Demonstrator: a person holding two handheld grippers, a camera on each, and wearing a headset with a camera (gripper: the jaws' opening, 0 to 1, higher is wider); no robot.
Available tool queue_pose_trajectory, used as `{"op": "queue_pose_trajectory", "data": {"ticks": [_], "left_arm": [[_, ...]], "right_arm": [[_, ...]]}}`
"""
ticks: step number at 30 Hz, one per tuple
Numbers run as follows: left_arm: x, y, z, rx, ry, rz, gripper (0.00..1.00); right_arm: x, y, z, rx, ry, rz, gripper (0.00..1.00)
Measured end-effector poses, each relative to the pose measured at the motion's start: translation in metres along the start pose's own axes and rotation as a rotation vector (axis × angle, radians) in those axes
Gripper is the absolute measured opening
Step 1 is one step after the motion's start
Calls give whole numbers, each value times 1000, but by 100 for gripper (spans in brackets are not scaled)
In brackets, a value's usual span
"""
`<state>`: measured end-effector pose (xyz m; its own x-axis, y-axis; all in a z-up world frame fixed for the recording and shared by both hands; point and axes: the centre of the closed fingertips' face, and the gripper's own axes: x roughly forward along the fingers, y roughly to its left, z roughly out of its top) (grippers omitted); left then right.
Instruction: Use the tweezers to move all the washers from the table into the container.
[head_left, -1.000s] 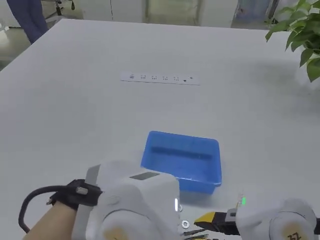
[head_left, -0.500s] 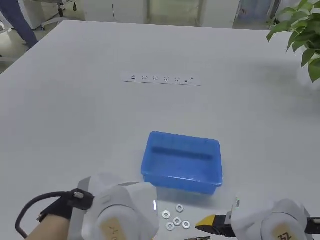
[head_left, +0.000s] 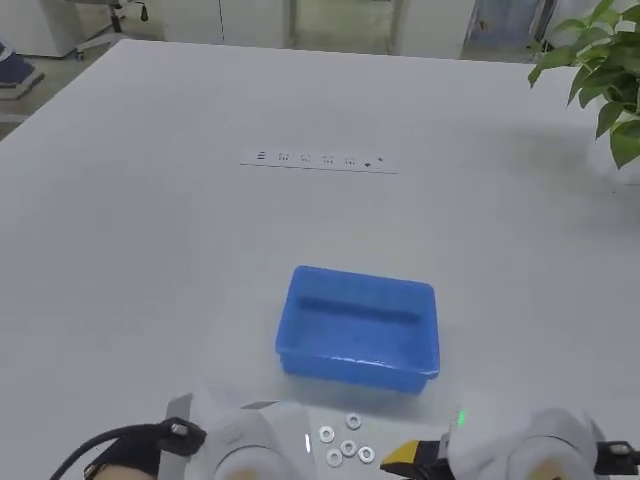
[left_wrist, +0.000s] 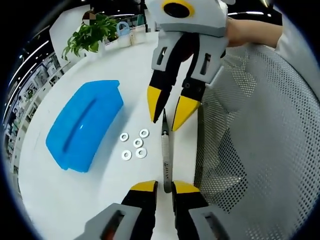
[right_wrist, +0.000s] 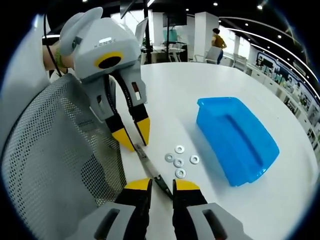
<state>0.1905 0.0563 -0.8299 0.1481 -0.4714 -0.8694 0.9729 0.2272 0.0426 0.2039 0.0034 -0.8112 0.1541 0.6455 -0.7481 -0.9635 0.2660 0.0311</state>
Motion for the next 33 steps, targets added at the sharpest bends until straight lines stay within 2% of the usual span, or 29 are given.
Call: {"op": "queue_pose_trajectory", "data": {"ticks": [4,8,11,17,19,20,22,23,24,25,26,27,28,29,30,33], "left_arm": [[1,-1,3,30,-16,-5,3],[0,-1,2,37,-17,-7,3],[-3,-1,6,51,-39,0,3],[-24,-1,25,76,-93,19,3],[-32,-1,32,96,-113,25,1],[-36,0,36,124,-118,29,0],[-42,-4,43,118,-138,24,0],[-44,-5,50,120,-164,7,0],[-42,-6,51,106,-170,-7,0],[-35,-3,47,110,-157,3,0],[-31,1,39,124,-130,26,0],[-27,2,34,120,-109,25,0],[-26,1,30,103,-107,14,0],[-27,1,30,84,-114,12,0],[-27,2,28,45,-125,10,0],[-26,3,22,37,-117,15,0]], "right_arm": [[2,0,-1,-14,10,8,12],[7,2,-2,-50,31,24,12],[10,4,0,-65,34,38,12],[12,8,4,-99,29,53,12],[12,11,7,-116,19,56,12],[12,12,8,-125,15,58,13],[12,14,10,-138,14,65,14],[13,14,13,-159,-2,62,13],[15,16,11,-165,13,70,11],[19,14,1,-223,74,70,7],[23,17,12,-239,12,82,5],[20,15,12,-210,23,69,6],[21,12,12,-210,40,53,10],[20,12,14,-217,32,50,11],[20,13,12,-220,35,58,10],[20,16,10,-219,33,69,10]]}}
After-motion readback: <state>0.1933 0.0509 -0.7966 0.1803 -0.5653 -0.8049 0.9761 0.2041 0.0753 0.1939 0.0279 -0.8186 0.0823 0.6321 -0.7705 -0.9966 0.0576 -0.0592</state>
